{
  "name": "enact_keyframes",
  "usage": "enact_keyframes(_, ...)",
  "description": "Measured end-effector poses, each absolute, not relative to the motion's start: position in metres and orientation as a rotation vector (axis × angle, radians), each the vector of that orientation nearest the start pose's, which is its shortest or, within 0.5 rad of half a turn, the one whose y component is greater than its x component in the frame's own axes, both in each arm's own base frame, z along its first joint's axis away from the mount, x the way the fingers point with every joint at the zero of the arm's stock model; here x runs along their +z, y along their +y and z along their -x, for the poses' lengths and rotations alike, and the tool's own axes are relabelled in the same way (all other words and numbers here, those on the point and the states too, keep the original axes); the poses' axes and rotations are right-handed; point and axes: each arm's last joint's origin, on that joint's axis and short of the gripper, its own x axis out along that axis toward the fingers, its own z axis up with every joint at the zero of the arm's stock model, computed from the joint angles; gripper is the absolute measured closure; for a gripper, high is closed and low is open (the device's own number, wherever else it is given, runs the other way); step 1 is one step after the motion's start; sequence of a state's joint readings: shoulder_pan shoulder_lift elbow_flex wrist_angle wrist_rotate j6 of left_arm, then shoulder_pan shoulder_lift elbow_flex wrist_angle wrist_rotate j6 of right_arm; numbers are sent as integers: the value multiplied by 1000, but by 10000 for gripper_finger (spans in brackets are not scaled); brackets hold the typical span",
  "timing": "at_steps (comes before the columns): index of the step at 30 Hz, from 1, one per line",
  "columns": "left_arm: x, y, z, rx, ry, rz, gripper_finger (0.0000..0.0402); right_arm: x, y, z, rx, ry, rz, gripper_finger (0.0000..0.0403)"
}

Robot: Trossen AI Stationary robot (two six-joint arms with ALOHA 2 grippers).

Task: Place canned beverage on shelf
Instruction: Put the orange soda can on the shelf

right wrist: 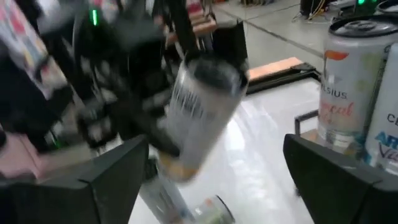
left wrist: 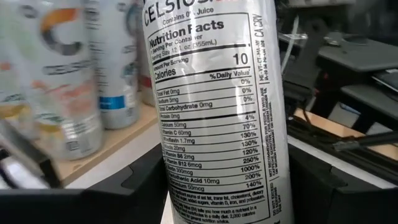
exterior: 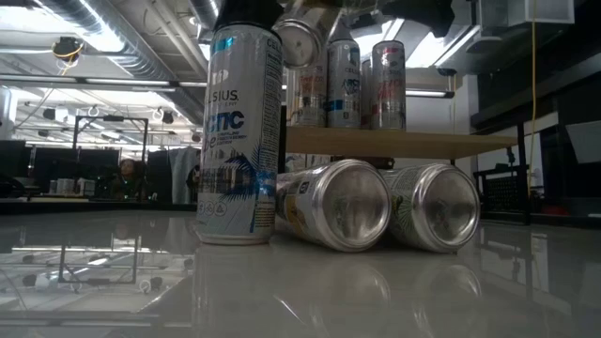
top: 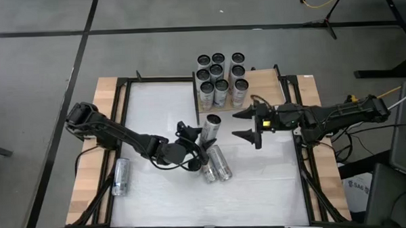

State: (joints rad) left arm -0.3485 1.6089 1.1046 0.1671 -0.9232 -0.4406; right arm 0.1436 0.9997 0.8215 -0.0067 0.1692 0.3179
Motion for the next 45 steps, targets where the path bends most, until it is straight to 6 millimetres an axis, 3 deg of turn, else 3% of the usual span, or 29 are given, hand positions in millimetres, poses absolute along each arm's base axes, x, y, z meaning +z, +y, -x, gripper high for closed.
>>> enact_keyframes(5, 266, -104, -352, 561, 118, 208, 165, 335, 27, -223, -46, 63, -384, 45)
enact_keyframes(12, 264, -107, -358, 499, 87, 232, 165, 336, 27, -224, -41, 46, -387, 45)
enact_keyframes(20, 269, -108, -359, 464, 50, 265, 165, 325, 32, -238, 39, 101, -385, 45)
enact_keyframes(37, 270, -108, -360, 456, 34, 276, 165, 313, 38, -272, 107, 16, -396, 46)
enact_keyframes(41, 270, -108, -360, 457, 41, 270, 162, 311, 39, -274, 105, 18, -395, 72)
enact_keyframes(45, 269, -109, -359, 452, 46, 267, 140, 311, 38, -274, 102, 17, -391, 126)
